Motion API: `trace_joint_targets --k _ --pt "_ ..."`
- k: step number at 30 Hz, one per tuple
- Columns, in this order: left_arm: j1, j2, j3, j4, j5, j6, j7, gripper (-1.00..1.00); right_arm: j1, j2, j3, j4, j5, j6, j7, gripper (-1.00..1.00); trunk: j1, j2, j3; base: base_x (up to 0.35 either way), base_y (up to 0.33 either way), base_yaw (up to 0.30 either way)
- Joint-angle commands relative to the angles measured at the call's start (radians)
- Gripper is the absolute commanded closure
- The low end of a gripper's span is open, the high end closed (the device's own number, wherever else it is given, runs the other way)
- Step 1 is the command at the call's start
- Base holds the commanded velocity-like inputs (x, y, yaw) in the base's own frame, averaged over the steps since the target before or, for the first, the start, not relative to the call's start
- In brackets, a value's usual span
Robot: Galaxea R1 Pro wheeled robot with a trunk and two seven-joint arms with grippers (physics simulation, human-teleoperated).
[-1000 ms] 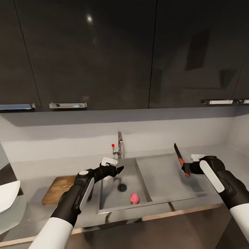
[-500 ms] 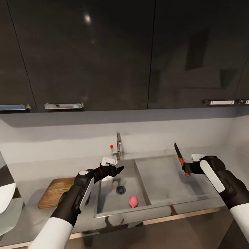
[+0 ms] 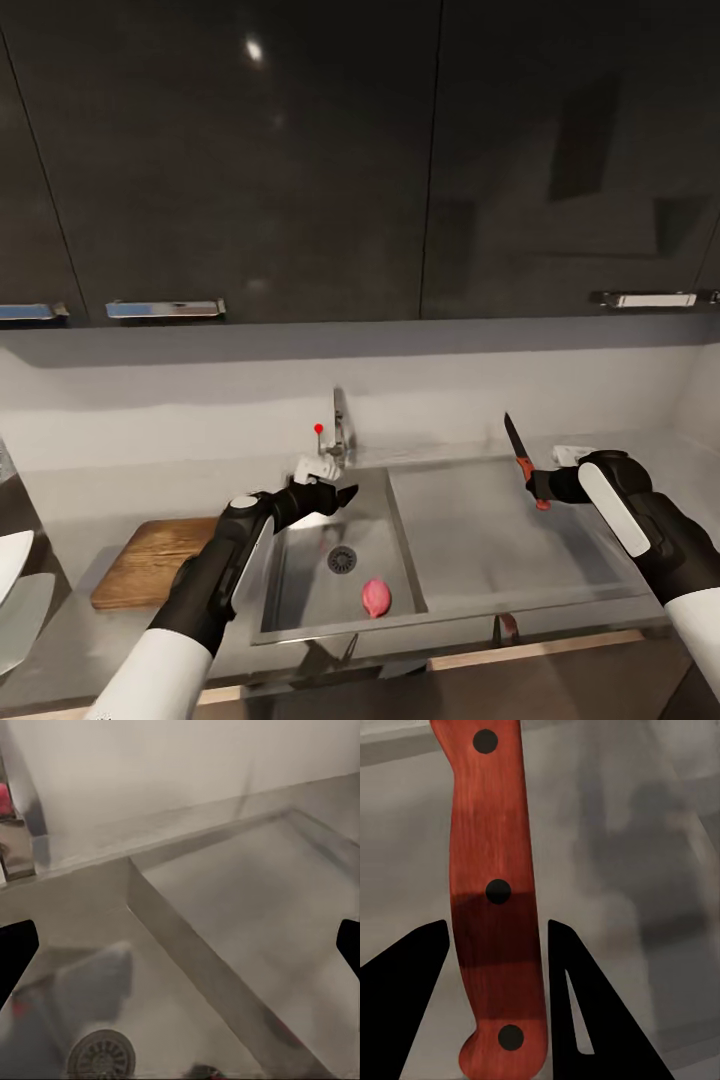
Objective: In the kitchen, take the Vidalia onion out of the sink, dice it on the chopping board with the paring knife, put the diced onion into the bowl on the countertop, then place both the paring knife and the chopping board into the sink.
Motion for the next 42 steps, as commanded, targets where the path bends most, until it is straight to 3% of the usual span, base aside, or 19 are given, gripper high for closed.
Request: trace_joint_targets --k 1,5,9,11,15,19,21,23,29,33,38,41,42 --pt "0.0 -0.004 0.001 0.018 0.001 0.006 -0.002 -1.0 -0.001 -0.001 0.003 -0.001 -0.01 0.002 -0.011 1.0 0.0 -0.001 -0.001 0.004 -0.005 0.004" --pt "0.0 -0.012 0.001 0.087 0.0 0.006 0.005 -1.0 -0.001 -0.001 0.003 -0.001 -0.01 0.002 -0.011 1.0 0.0 -0.001 -0.001 0.002 -0.002 0.002" --pt "-0.001 -0.015 0.001 0.148 -0.001 0.007 0.058 -1.0 -0.001 -0.001 0.003 -0.001 -0.01 0.002 -0.011 1.0 0.0 -0.001 -0.001 0.0 0.0 0.0" --pt "-0.046 -0.019 0.002 0.278 -0.001 0.007 0.145 -1.0 -0.001 -0.001 0.002 -0.001 -0.01 0.002 -0.011 1.0 0.0 -0.001 -0.001 0.0 0.0 0.0" --pt "-0.086 -0.022 0.002 0.36 -0.001 0.008 0.17 -1.0 -0.001 -0.001 0.001 -0.001 -0.01 0.002 -0.011 1.0 0.0 -0.001 -0.001 0.0 0.0 0.0" --pt "-0.151 -0.061 0.003 0.465 -0.001 0.013 0.209 -1.0 -0.001 -0.001 -0.001 -0.001 -0.013 0.002 -0.009 1.0 0.0 -0.001 -0.001 0.0 0.0 0.0" --pt "-0.183 -0.064 0.003 0.497 -0.001 0.014 0.233 -1.0 -0.001 0.0 -0.001 -0.001 -0.015 0.002 -0.008 1.0 0.0 -0.001 -0.001 0.0 0.0 0.0" --pt "-0.21 -0.064 0.003 0.512 0.0 0.022 0.248 -1.0 -0.001 0.002 -0.002 -0.001 -0.018 0.002 -0.007 1.0 0.0 -0.001 -0.001 0.0 0.0 0.0" --pt "-0.22 -0.064 0.003 0.511 0.0 0.042 0.254 -1.0 -0.001 0.007 -0.002 -0.001 -0.034 0.002 -0.005 1.0 0.0 -0.001 -0.002 0.0 0.0 0.0" --pt "-0.221 -0.064 0.002 0.505 -0.001 0.092 0.253 -1.0 -0.001 0.046 -0.001 -0.001 -0.038 0.002 -0.005 1.0 0.0 -0.001 -0.007 0.0 0.0 0.0" --pt "-0.221 -0.064 0.001 0.502 -0.001 0.112 0.254 -1.0 -0.001 0.06 0.0 -0.001 -0.038 0.002 -0.006 1.0 0.0 -0.001 -0.015 0.0 0.0 0.0" --pt "-0.221 -0.064 0.001 0.505 -0.001 0.158 0.255 -1.0 -0.001 0.061 0.0 -0.001 -0.038 0.002 -0.006 1.0 0.0 -0.001 -0.02 0.0 0.0 0.0" --pt "-0.226 -0.064 0.001 0.504 -0.001 0.204 0.255 -1.0 -0.001 0.062 0.0 -0.001 -0.038 0.002 -0.006 1.0 0.0 -0.001 -0.021 0.0 0.0 0.0"
